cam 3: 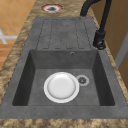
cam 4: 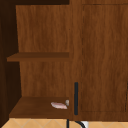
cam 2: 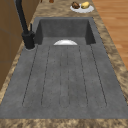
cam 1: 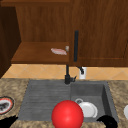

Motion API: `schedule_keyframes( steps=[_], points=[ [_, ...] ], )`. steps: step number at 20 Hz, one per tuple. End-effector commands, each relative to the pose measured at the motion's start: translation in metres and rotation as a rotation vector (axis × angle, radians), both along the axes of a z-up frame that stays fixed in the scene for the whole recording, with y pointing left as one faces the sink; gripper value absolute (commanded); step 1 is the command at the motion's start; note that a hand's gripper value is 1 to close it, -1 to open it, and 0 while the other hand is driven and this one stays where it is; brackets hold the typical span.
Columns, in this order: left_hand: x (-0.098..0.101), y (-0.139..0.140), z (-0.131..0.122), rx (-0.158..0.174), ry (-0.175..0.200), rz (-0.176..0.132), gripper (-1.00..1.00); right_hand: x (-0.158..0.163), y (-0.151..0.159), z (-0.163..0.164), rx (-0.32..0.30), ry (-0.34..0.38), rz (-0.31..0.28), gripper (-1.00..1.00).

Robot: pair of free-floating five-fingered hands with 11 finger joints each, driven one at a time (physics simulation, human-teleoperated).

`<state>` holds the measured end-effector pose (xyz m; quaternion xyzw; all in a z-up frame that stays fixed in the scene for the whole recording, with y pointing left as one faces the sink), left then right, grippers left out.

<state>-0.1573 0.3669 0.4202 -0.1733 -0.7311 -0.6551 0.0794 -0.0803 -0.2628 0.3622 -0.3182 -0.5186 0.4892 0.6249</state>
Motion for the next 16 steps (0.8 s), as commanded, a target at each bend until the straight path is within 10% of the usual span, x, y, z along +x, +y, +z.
schedule_keyframes(
  steps=[1,16],
  points=[
    [0.0,-0.014,-0.004,0.0,0.001,0.072,-1.0,0.0,0.0,0.0,0.0,0.0,0.0,0.0],
    [0.0,-0.045,-0.005,0.021,0.0,0.119,-1.0,0.0,0.0,0.0,0.0,0.0,0.0,0.0]
  ],
)
